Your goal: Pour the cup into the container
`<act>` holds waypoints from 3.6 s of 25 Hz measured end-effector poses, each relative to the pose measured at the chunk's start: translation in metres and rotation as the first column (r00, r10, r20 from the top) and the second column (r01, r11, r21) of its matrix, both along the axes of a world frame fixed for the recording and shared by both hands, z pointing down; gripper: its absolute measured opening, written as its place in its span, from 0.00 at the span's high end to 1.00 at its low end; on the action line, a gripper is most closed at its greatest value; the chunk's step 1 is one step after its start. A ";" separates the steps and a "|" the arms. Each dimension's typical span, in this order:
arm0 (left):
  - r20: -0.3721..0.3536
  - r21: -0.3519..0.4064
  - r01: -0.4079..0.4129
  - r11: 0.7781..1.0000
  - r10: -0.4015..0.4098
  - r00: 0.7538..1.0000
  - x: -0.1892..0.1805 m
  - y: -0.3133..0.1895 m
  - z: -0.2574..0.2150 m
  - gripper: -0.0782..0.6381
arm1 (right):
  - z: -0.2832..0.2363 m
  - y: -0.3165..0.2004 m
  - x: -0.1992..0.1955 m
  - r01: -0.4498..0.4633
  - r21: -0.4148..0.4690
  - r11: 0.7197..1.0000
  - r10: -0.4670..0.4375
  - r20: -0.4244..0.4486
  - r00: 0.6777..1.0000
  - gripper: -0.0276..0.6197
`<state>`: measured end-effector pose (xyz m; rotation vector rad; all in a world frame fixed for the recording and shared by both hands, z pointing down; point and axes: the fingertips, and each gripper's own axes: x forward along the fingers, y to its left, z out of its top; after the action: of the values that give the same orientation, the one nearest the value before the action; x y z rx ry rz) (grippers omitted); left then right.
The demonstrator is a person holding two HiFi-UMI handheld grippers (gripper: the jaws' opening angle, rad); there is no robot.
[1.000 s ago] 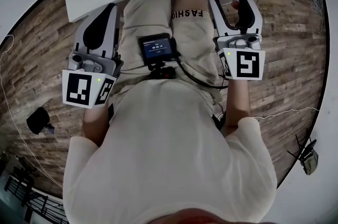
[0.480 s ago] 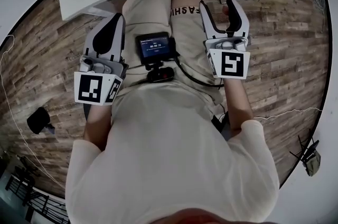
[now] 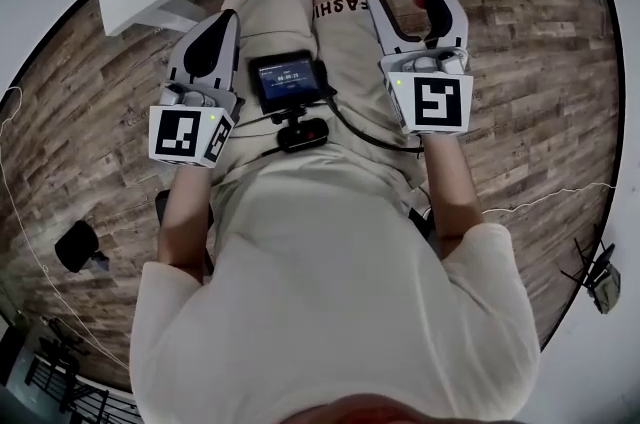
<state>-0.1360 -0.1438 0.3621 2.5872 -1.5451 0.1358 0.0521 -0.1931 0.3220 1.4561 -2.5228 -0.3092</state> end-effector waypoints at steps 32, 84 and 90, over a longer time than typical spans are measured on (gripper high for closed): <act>-0.018 -0.121 0.007 0.993 -0.009 1.000 -0.015 -0.011 0.044 0.87 | 0.032 0.011 0.010 -0.083 0.036 0.996 0.083 -0.024 0.996 0.54; -0.025 -0.159 -0.010 0.987 0.006 1.000 -0.013 -0.016 0.055 0.87 | 0.047 0.012 -0.004 -0.041 -0.003 0.999 0.041 -0.034 0.999 0.54; -0.029 -0.155 -0.002 0.988 -0.002 1.000 -0.017 -0.016 0.054 0.87 | 0.047 0.013 -0.005 -0.039 0.005 0.999 0.039 -0.037 0.999 0.54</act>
<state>-0.1528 -0.1602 0.4166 2.4584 -1.4630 0.2089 0.0472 -0.1803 0.3690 1.4851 -2.4629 -0.3324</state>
